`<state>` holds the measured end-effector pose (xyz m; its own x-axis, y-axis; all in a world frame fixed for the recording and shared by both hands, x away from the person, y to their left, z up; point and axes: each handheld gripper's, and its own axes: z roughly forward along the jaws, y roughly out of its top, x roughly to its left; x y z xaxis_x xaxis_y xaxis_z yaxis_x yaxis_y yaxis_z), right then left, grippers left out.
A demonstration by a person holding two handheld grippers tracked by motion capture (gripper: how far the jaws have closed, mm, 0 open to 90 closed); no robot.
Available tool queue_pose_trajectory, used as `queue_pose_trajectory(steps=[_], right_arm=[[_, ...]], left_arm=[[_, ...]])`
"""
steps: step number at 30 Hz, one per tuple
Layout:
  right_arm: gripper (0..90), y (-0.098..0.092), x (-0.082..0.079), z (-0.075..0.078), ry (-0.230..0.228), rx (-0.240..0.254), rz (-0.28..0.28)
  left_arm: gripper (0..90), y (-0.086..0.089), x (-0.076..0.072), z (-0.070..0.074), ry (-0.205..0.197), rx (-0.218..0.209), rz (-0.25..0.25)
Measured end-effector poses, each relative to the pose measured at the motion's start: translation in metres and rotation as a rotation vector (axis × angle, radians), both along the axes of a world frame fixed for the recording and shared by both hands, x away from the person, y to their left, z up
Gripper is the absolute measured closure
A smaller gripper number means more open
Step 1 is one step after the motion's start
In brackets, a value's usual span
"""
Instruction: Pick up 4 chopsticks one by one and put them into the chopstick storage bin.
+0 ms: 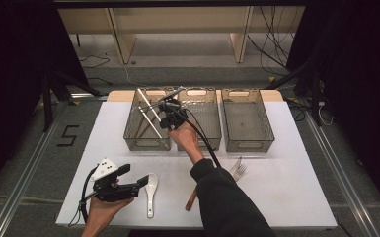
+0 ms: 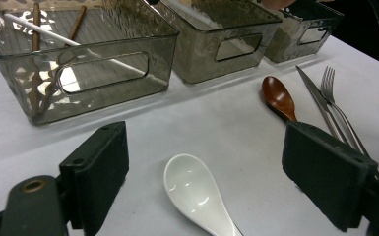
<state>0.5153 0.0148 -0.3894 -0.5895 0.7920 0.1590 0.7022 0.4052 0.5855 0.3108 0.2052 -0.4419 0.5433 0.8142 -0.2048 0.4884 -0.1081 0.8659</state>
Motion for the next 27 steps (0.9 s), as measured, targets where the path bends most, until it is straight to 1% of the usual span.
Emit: queue_pose_trajectory(steps=[12,20,23,27], right_arm=[[86.5,0.008,0.01,-0.006,0.028,-0.027,-0.02],[86.4,0.012,0.013,-0.007,0.025,-0.041,-0.012],[86.4,0.013,0.013,-0.009,0.035,-0.046,-0.017],[86.4,0.014,0.013,-0.01,0.031,-0.05,-0.015]], left_arm=[[17.6,0.001,0.0,0.0,-0.001,-0.003,-0.002],[17.6,0.001,0.0,0.001,-0.002,-0.004,-0.002],[17.6,0.001,0.0,0.001,-0.002,-0.005,-0.002],[17.6,0.0,0.0,0.0,0.0,-0.005,-0.003]])
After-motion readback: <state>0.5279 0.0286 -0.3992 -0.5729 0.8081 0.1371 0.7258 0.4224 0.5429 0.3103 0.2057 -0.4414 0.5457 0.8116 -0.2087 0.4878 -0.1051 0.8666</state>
